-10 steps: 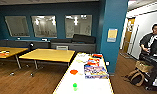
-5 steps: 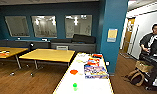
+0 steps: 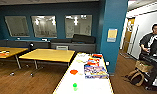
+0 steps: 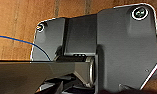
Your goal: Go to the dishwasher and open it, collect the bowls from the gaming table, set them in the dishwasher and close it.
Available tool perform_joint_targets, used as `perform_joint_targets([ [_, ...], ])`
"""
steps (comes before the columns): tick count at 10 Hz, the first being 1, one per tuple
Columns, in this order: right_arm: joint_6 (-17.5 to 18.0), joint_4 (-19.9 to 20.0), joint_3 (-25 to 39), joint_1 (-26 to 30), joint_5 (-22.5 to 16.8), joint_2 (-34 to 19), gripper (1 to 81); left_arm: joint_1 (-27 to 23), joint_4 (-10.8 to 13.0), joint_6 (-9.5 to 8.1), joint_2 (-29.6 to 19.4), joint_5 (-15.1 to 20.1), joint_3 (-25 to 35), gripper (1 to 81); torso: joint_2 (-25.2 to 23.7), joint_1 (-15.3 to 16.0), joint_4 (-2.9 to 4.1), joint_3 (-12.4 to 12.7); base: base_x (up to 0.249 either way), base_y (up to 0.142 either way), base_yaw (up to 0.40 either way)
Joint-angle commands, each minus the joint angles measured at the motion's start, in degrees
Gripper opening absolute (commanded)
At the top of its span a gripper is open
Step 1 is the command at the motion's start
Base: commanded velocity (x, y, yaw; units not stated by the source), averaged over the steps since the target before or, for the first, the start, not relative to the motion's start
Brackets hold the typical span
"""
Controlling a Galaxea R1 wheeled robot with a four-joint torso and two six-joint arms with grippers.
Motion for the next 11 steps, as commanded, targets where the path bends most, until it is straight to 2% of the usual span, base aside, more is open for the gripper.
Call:
perform_joint_targets([
  [1, -0.27, -0.5, 0.44, 2.86, -2.67, 0.14, 81.1, -3.04, -0.29, 0.18, -0.06, 2.94, 0.43, 81.1, 0.0, 0.0, 0.0, 0.0, 0.0, 0.119, 0.0],
  [7, -0.27, -0.5, 0.44, 2.77, -2.67, 0.14, 81.1, -3.13, -0.29, 0.18, -0.06, 2.94, 0.34, 81.1, 0.0, -0.04, 0.0, 0.0, 0.0, 0.116, 0.0],
  [11, -0.27, -0.41, 0.44, 2.77, -2.67, 0.05, 81.1, -3.12, -0.29, 0.18, -0.06, 2.94, 0.34, 81.1, 0.0, -0.06, 0.0, 0.0, 0.0, 0.085, 0.0],
])
